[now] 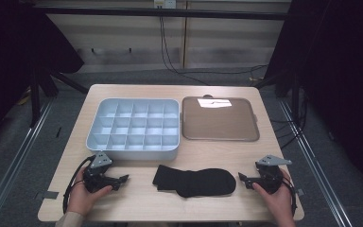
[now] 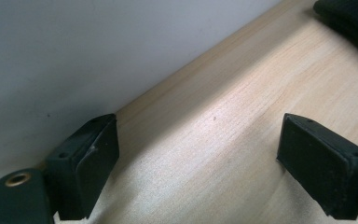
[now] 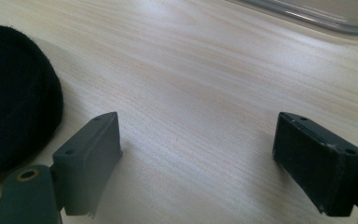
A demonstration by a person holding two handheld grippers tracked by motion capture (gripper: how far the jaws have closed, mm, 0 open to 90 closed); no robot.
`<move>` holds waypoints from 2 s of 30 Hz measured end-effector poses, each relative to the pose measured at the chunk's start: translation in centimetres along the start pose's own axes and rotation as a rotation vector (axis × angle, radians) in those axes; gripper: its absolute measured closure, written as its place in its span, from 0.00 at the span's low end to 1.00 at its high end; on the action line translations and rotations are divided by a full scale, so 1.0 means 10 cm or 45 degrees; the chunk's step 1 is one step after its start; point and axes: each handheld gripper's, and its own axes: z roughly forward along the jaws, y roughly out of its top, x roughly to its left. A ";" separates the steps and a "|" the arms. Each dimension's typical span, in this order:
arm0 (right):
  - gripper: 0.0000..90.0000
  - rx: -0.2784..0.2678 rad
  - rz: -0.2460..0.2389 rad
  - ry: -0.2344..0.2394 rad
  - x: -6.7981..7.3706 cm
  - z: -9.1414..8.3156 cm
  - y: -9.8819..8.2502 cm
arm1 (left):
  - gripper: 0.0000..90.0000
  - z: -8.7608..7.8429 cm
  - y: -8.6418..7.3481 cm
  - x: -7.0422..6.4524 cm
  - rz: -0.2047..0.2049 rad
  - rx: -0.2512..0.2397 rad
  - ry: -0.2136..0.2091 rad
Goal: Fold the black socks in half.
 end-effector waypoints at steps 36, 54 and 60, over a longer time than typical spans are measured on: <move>0.85 0.008 -0.185 0.228 0.25 -0.06 0.09 | 0.21 -0.03 0.08 -0.09 -0.014 0.076 -0.010; 1.00 -0.078 -0.276 0.385 0.50 -0.17 0.21 | 0.36 0.00 0.50 -0.60 0.069 0.092 -0.257; 1.00 0.003 -0.298 0.420 0.57 -0.04 0.17 | 0.55 0.04 0.60 -0.80 0.106 0.116 -0.378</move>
